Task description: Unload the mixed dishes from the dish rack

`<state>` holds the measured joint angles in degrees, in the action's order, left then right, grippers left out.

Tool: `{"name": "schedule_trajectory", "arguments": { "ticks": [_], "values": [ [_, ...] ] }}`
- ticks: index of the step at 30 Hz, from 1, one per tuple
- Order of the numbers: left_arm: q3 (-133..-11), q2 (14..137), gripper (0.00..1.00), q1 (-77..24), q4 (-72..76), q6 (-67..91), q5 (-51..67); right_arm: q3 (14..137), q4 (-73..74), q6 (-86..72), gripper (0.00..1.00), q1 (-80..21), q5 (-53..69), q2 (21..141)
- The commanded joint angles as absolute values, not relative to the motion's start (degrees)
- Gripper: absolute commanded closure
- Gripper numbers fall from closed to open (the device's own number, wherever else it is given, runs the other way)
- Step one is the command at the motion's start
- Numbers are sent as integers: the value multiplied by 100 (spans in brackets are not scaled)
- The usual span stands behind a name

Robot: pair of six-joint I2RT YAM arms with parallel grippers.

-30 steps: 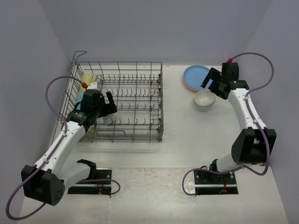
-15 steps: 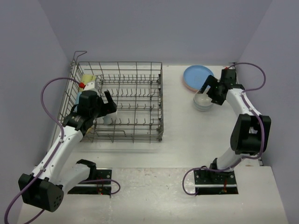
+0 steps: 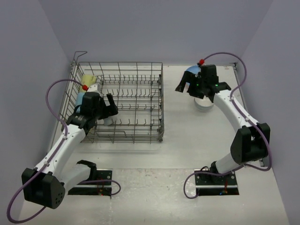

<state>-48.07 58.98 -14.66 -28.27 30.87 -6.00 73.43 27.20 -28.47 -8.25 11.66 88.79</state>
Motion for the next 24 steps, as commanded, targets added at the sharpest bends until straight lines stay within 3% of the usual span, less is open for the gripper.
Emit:
{"name": "schedule_trajectory", "arguments": {
  "ticks": [1, 9, 12, 15, 16, 18, 21, 24],
  "values": [
    [-4641, 5941, 0, -1345, -2357, 3076, -405, 7681, 2742, -2935, 1, -1588, 1318, 8771],
    [-4254, 6064, 0, -1187, -1732, 3103, -246, 8419, 3032, -2971, 2, -2627, 1011, 9614],
    [-4096, 6161, 0, -1178, -1381, 3094, -80, 8726, 3207, -2909, 9, -2943, 835, 9957],
    [-3973, 6214, 0, -1160, -1091, 3050, 148, 8833, 3296, -2988, 28, -3023, 686, 10116],
    [-3947, 6249, 0, -1160, -1038, 3041, 184, 8833, 3296, -3006, 45, -3023, 694, 10186],
    [-3964, 6293, 0, -1082, -985, 3024, 359, 8807, 3305, -3076, 66, -3032, 738, 10265],
    [-3841, 6258, 0, -1020, -740, 2971, 518, 8833, 3419, -3120, 79, -3032, 799, 10353],
    [-3814, 6336, 0, -915, -572, 2944, 676, 8859, 3471, -3155, 83, -3032, 809, 10459]
  ]
}}
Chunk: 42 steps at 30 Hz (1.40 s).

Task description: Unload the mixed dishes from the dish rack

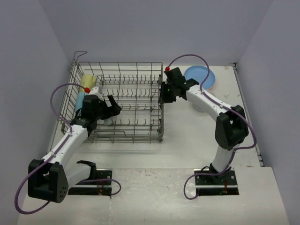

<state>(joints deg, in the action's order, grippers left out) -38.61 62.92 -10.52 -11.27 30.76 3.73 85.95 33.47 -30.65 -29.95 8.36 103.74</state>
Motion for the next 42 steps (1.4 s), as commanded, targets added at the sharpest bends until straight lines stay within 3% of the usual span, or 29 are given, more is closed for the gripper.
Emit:
{"name": "schedule_trajectory", "arguments": {
  "ticks": [1, 4, 6, 9, 11, 16, 20, 23, 39, 42],
  "values": [
    [-3788, 6372, 0, -888, -519, 2936, 729, 8877, 3506, -3173, 84, -3024, 809, 10520],
    [-3771, 6539, 4, -774, -326, 2892, 1115, 8894, 3551, -3190, 86, -3032, 747, 10564],
    [-3805, 6644, 15, -642, -404, 2909, 1361, 8982, 3664, -3208, 87, -3032, 634, 10617],
    [-3806, 6618, 24, -422, -413, 3014, 2055, 9079, 3735, -3217, 87, -3015, 484, 10679],
    [-3762, 6583, 25, -343, -509, 3076, 2258, 9123, 3779, -3208, 87, -2997, 422, 10696],
    [-3709, 6627, 44, -211, -527, 3050, 2558, 9386, 3946, -3120, 87, -2883, 317, 10819],
    [-3788, 6820, 64, -123, -668, 3006, 2724, 9553, 4069, -3059, 87, -2813, 264, 10872],
    [-3849, 6917, 100, -71, -677, 3006, 2873, 9624, 4131, -3076, 87, -2795, 255, 10933],
    [-3937, 5687, 100, 0, 1177, 3630, 4614, 9598, 4096, -3181, 87, -2707, 334, 11004],
    [-3990, 5590, 100, 176, 1406, 3647, 4720, 9563, 4052, -3269, 99, -2707, 255, 10969]
  ]
}}
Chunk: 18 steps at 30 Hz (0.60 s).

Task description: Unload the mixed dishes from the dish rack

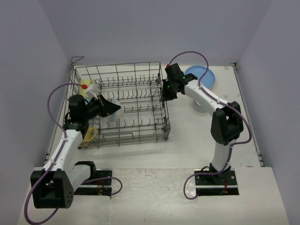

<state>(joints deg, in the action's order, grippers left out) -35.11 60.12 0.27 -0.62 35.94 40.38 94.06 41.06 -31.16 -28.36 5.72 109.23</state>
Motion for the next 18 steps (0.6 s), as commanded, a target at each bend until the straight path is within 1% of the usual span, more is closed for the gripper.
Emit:
{"name": "schedule_trajectory", "arguments": {
  "ticks": [1, 8, 11, 13, 14, 15, 16, 17, 18],
  "values": [
    [-3982, 5590, 100, 211, 1554, 3639, 4755, 9536, 4043, -3296, 100, -2690, 159, 10951],
    [-3727, 5915, 100, 369, 2486, 4051, 5431, 9413, 3999, -3226, 100, -2628, 79, 10898],
    [-3831, 5959, 100, 360, 2698, 3904, 5607, 9386, 3858, -3138, 100, -2637, 254, 10820],
    [-4041, 5880, 100, 255, 2690, 3719, 5486, 9544, 3885, -3059, 96, -2637, 299, 10750],
    [-4217, 5871, 100, 168, 2437, 3161, 5363, 9623, 3876, -2980, 93, -2637, 334, 10714],
    [-4445, 5880, 100, -181, 1765, 2755, 4961, 9850, 3963, -2953, 82, -2637, 351, 10688],
    [-4830, 5906, 100, -402, 1558, 2403, 4818, 9983, 4025, -2953, 77, -2637, 343, 10644],
    [-4964, 5932, 100, -865, 1416, 1703, 4721, 10115, 4060, -2927, 72, -2628, 325, 10609],
    [-5114, 6037, 100, -1061, 1119, 1392, 4485, 10212, 4069, -2909, 47, -2628, 316, 10556]
  ]
}}
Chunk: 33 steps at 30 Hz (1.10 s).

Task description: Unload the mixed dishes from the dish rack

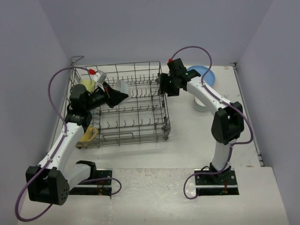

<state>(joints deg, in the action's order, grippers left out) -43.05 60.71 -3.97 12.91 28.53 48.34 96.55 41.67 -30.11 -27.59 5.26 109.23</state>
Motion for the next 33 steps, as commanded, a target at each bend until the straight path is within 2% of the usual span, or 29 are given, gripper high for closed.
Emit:
{"name": "schedule_trajectory", "arguments": {
  "ticks": [1, 3, 4, 6, 8, 11, 15, 22, 29, 33],
  "values": [
    [-5463, 6108, 100, -1264, 942, 771, 4413, 10448, 4130, -2900, 35, -2637, 316, 10451],
    [-5695, 6257, 100, -1739, 450, 100, 4133, 10730, 4244, -2883, 19, -2628, 212, 10345],
    [-5808, 6293, 100, -1871, 353, -582, 4000, 11001, 4384, -2865, 7, -2628, 141, 10293],
    [-5941, 6424, 100, -2152, 38, -1131, 3816, 11214, 4491, -2856, 1, -2628, -156, 10012],
    [-6273, 6582, 100, -2476, -515, -1975, 3762, 11276, 4587, -2734, 1, -2593, -237, 9696],
    [-6887, 7187, 100, -3099, -1270, -2916, 3053, 11434, 4895, -2558, 1, -2566, -150, 9423],
    [-7628, 7865, 100, -3901, -2372, -4330, 2594, 11654, 5430, -2172, 1, -2575, 595, 9334],
    [-8261, 8428, 100, -4420, -2707, -4737, 2189, 11189, 5792, -1784, 1, -2689, 888, 9263],
    [-8393, 8481, 100, -4658, -2725, -4975, 1934, 10890, 6021, -1591, 1, -2742, 852, 9510],
    [-8516, 8596, 100, -4763, -2733, -4983, 1802, 10828, 6012, -1582, 12, -2804, 880, 9694]
  ]
}}
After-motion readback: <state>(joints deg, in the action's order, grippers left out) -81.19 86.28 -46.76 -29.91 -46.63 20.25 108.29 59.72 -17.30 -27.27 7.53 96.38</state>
